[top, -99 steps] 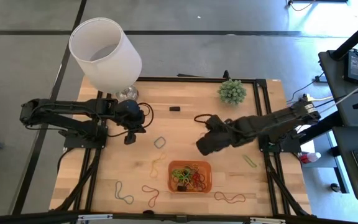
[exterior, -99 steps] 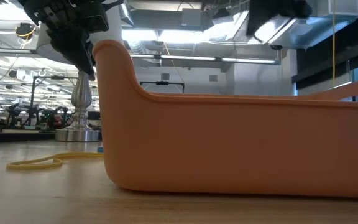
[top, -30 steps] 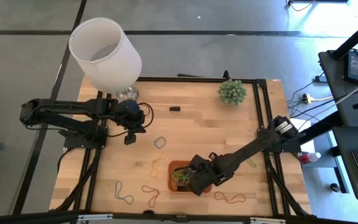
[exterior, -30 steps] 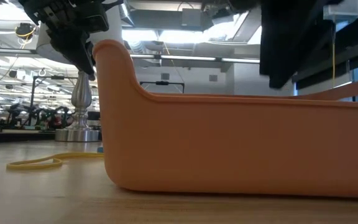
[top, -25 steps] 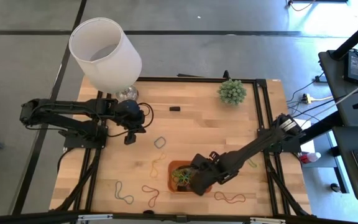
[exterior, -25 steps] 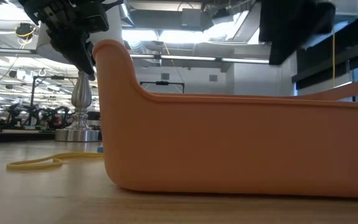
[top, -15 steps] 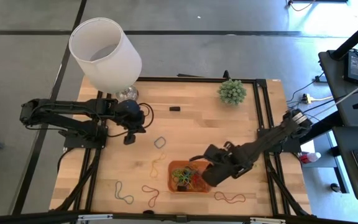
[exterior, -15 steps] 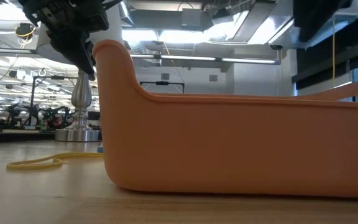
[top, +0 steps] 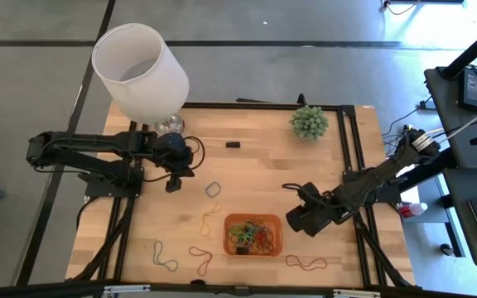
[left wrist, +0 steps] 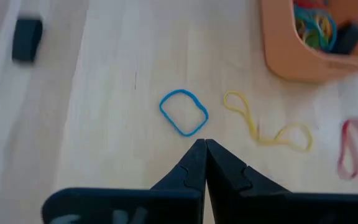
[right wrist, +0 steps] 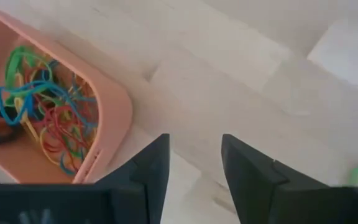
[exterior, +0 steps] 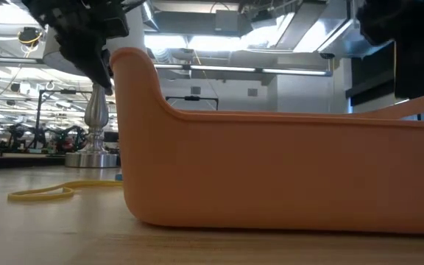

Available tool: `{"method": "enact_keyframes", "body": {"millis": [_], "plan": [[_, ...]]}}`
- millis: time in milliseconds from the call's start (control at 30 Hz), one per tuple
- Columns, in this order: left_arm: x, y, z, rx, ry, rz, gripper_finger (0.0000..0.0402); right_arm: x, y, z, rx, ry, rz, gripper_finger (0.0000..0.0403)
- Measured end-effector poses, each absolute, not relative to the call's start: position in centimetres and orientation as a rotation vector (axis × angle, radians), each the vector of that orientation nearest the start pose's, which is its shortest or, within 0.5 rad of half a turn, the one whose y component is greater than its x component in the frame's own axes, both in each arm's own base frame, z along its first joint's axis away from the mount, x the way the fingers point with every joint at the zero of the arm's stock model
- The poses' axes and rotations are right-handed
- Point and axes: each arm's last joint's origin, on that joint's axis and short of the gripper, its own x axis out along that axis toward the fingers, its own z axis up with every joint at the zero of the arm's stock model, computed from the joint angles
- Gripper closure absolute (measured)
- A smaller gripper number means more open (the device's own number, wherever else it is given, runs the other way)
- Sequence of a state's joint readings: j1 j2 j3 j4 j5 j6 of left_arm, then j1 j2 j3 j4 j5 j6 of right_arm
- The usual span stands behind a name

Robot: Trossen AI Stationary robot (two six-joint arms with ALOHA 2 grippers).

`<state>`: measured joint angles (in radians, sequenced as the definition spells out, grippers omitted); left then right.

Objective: Pick and place rubber bands into bin
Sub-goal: Put the black rubber band into the orange bin

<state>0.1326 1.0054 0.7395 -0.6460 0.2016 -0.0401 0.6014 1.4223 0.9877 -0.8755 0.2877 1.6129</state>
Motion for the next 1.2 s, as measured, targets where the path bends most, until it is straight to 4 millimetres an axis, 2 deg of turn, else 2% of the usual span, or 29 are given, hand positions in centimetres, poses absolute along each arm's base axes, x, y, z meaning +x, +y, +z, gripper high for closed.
{"method": "enact_keyframes", "body": {"millis": [133,300,733,1200], "plan": [[18.9,2.0,24.4,-0.339,0.899,0.049,0.0398,21.1,13.4,20.5,0.921,0.985,-0.658,0.0254],[19.3,2.2,24.7,-0.376,0.845,0.124,0.0398,20.9,13.3,19.2,0.939,0.971,-0.641,0.0254],[19.8,2.4,25.2,-0.458,0.757,0.21,0.0398,20.8,13.2,19.1,0.923,0.965,-0.655,0.0254],[21.7,2.8,28.0,-0.435,0.391,0.196,0.0398,21.2,13.3,19.3,0.931,0.884,-0.649,0.0254]]}}
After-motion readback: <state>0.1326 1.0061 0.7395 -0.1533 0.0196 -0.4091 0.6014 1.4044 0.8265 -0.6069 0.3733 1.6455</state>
